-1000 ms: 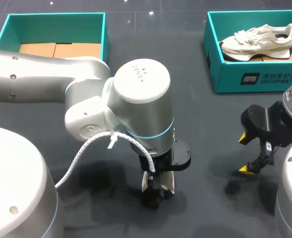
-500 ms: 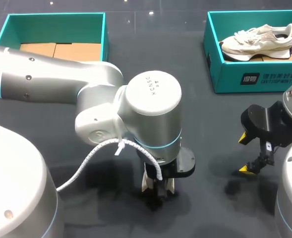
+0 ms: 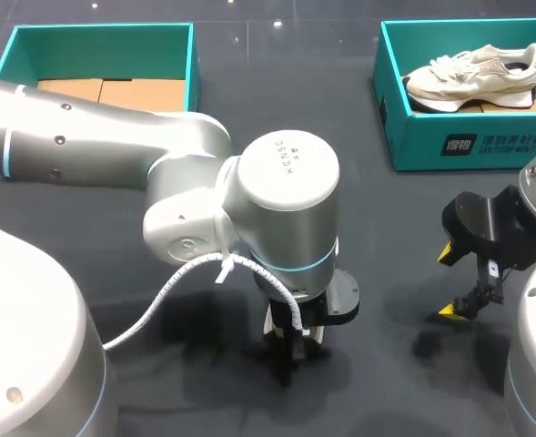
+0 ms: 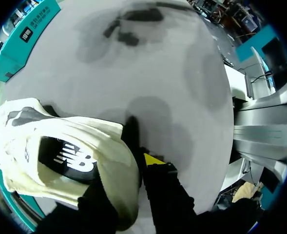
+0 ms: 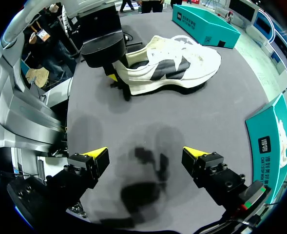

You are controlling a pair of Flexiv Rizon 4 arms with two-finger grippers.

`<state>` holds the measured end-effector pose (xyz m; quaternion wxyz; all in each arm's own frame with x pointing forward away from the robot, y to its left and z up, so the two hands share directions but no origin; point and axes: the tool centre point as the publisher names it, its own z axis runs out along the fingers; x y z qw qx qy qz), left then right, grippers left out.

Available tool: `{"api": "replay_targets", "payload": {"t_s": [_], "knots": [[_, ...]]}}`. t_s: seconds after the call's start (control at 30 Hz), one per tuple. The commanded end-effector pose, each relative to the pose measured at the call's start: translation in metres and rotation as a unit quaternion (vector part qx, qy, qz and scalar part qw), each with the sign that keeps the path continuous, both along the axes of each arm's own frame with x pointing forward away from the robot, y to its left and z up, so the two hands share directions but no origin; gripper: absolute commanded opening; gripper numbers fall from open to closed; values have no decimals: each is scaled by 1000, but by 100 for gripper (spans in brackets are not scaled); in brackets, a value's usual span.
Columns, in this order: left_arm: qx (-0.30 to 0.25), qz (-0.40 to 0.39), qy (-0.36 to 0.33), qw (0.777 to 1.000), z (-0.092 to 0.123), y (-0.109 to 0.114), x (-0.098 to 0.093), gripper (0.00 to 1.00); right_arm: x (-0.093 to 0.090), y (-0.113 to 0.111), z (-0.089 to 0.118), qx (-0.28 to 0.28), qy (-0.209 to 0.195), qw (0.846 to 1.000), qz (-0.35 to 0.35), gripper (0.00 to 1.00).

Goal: Take the shoe out of the shoebox, open the shoe tongue, remove and reinsert the insole, then place the shoe into the shoebox

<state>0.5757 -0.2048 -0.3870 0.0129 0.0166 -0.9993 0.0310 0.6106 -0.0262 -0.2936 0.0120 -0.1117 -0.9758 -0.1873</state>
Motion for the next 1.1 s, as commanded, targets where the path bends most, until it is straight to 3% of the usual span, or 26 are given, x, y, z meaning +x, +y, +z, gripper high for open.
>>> {"api": "replay_targets", "payload": {"t_s": [0.03,0.47,1.1], "knots": [[-5,3,-2,1000,5,4,-2,0,-3,-1,0,0,-2,1000,-1,100],[-8,9,0,1000,39,11,4,0,-3,-1,0,0,-2,1000,-1,100],[-22,1,10,1000,146,58,66,0,-3,-1,0,0,-2,1000,-1,100]]}}
